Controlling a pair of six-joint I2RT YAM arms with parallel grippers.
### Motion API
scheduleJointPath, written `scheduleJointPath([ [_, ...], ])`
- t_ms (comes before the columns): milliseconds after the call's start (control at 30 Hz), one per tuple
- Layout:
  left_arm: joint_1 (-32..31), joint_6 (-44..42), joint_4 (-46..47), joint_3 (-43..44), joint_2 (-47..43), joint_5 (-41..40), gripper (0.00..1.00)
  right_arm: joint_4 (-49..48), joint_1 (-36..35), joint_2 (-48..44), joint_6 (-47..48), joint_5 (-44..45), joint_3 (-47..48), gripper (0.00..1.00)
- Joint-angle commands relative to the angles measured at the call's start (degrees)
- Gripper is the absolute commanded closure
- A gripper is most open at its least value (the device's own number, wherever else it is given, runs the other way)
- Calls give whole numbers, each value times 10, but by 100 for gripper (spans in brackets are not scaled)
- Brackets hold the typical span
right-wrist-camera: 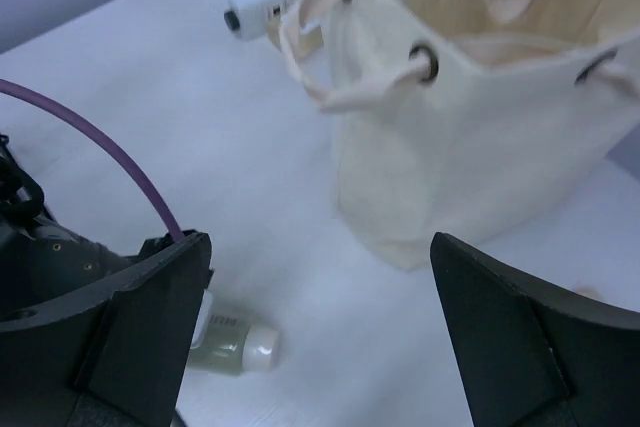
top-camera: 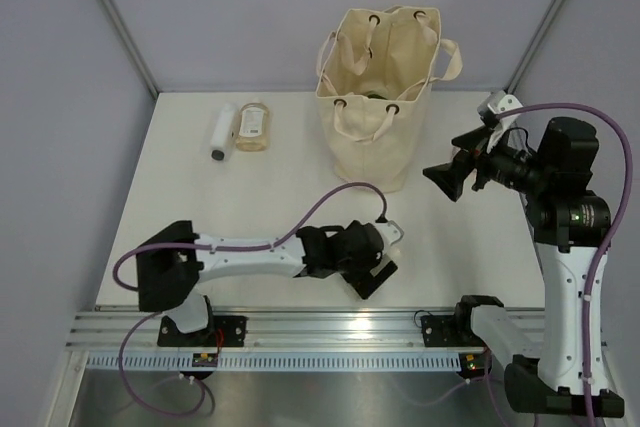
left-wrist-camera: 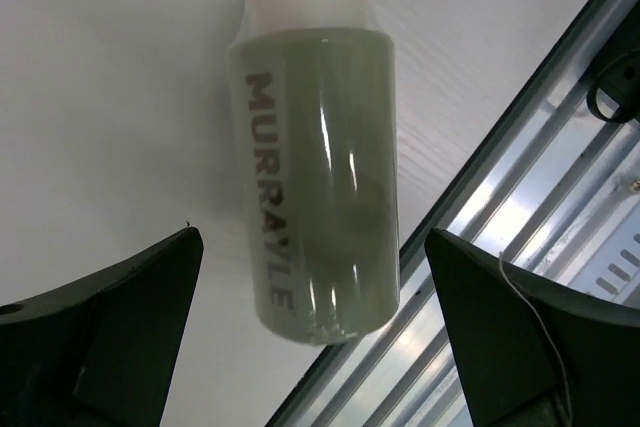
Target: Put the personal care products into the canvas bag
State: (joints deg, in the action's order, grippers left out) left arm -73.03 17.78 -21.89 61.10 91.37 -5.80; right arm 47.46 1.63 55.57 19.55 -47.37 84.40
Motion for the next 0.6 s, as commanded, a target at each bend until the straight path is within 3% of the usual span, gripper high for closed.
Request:
scheduleJointPath([
  [0,-20,8,-45,80,86,-61,1,22,42,-30,15,-23,-114,0],
  [100,-32,21,-76,137,150,-86,1,20,78,-71,11,-24,-185,0],
  [200,-40,30,-73,140,179,-111,3,8,108,-93,0,-36,-217,1],
  [333,-40,52,-62,129,202,-150,12,-25,145,-100,-17,-62,-248,1],
  [467,-40,50,-25,96,189,-157,32,-47,181,-100,-32,-109,-276,0],
  [567,-40,41,-9,79,169,-147,64,-62,198,-107,-34,-127,-303,0],
])
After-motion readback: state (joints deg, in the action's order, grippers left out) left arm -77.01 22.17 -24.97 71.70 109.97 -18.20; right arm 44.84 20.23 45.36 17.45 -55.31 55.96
